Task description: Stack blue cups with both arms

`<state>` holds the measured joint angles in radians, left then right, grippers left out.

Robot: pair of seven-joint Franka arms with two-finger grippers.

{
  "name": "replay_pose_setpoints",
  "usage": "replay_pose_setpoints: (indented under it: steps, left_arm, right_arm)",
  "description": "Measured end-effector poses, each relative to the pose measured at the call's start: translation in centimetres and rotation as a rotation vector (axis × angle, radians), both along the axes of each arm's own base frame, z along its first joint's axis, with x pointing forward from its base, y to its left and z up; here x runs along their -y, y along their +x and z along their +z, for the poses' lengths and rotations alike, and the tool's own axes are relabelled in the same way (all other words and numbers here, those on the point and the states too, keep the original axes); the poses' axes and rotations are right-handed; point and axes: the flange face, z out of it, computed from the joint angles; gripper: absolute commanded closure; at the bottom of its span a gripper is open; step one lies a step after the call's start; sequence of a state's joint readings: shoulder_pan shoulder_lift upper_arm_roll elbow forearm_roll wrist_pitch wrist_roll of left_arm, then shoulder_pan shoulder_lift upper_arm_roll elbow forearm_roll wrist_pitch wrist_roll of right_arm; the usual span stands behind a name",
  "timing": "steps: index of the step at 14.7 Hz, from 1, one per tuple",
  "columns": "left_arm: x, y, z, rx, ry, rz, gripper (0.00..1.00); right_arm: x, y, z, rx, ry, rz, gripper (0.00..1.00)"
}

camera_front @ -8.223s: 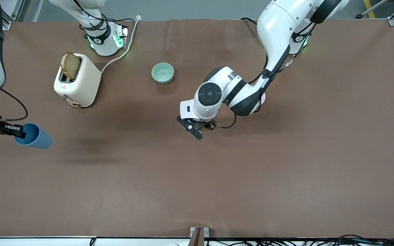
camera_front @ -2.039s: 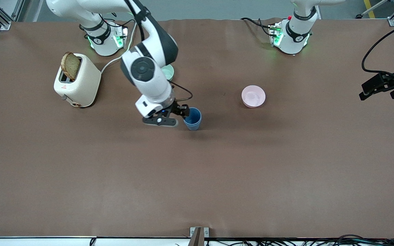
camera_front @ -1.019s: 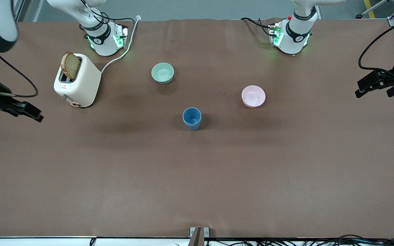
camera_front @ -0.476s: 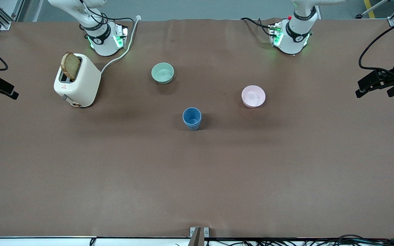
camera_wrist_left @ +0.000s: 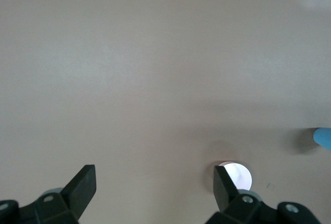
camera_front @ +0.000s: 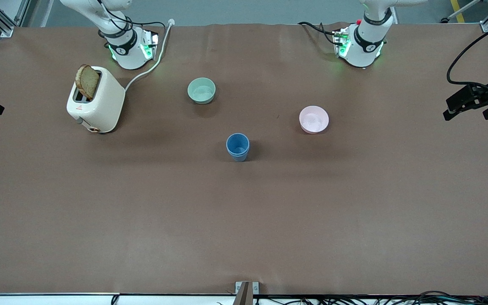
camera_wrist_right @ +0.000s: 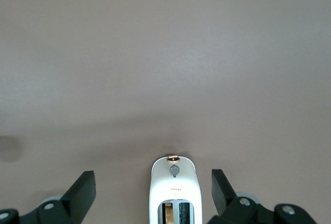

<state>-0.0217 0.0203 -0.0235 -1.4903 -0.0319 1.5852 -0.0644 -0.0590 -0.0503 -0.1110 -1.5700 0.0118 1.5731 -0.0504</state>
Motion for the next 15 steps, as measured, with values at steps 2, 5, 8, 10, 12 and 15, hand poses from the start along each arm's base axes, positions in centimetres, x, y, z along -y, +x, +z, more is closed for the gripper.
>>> replay_pose_setpoints:
  steps: [2,5,8,10,12,15]
  left_arm:
    - [-0.07,0.09,-0.15,-0.003,0.000,0.001,0.00]
    - [-0.08,0.11,-0.18,-0.003,0.000,0.001,0.00]
    - [-0.08,0.11,-0.18,-0.003,0.000,0.001,0.00]
    - [-0.08,0.11,-0.18,-0.003,0.000,0.001,0.00]
    - [-0.08,0.11,-0.18,-0.003,0.000,0.001,0.00]
    - [-0.08,0.11,-0.18,-0.003,0.000,0.001,0.00]
  right_arm:
    - [-0.22,-0.08,0.61,0.004,-0.001,0.004,0.01]
    - [-0.54,-0.50,0.29,-0.038,0.006,0.010,0.01]
    - [-0.79,-0.77,0.03,-0.067,0.010,0.019,0.01]
    - [-0.86,-0.77,0.02,-0.068,0.011,0.026,0.01]
    - [-0.88,-0.77,0.02,-0.068,0.010,0.031,0.01]
    - [-0.98,-0.75,0.02,-0.068,0.010,0.035,0.01]
